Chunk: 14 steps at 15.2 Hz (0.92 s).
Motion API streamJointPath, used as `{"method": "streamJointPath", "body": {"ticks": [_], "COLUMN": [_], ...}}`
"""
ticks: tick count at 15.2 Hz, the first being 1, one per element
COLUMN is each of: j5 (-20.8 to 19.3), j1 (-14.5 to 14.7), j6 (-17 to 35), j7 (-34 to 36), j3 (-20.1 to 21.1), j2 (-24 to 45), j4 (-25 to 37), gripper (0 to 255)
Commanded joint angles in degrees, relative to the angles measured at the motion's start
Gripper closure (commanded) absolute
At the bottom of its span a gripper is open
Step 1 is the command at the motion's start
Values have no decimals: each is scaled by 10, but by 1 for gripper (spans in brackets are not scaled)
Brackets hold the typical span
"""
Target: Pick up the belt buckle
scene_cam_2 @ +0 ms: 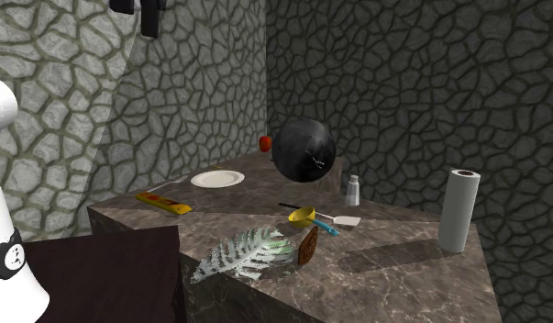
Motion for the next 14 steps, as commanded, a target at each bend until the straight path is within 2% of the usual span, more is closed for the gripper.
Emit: {"method": "streamJointPath", "body": {"ticks": [1,8,14], "j5": [0,-3,1], "j1": [0,20,40], "j6": [0,155,290], "j7": [0,-56,-104], "j3": [0,-22,-37], "j2": [0,61,148], "j4": [0,-77,-112], "gripper": [0,0,0]}}
